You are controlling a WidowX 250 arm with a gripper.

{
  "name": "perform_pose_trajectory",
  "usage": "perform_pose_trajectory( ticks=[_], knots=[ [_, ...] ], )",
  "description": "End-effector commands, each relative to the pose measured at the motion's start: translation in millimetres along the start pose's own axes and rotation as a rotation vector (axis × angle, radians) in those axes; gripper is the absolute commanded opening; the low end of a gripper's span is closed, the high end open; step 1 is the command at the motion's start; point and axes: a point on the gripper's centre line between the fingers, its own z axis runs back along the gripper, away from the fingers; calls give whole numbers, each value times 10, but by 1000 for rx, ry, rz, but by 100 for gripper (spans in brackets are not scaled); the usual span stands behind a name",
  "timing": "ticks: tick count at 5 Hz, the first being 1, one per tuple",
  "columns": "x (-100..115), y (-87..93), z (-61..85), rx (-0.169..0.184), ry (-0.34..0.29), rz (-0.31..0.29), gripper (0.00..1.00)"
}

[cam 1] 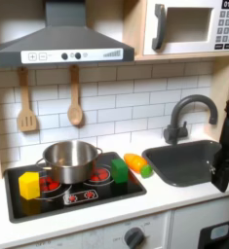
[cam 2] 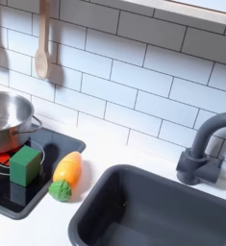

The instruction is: Reach green block

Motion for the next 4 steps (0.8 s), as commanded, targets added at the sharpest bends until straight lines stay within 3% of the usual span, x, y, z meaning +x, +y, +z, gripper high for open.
perform_pose_trajectory(
  ticks=[1, 4],
  knots=[
    [0, 0, -6, 0, 3, 0, 100],
    [355, 119, -58, 27, -25, -2, 100]
  ],
)
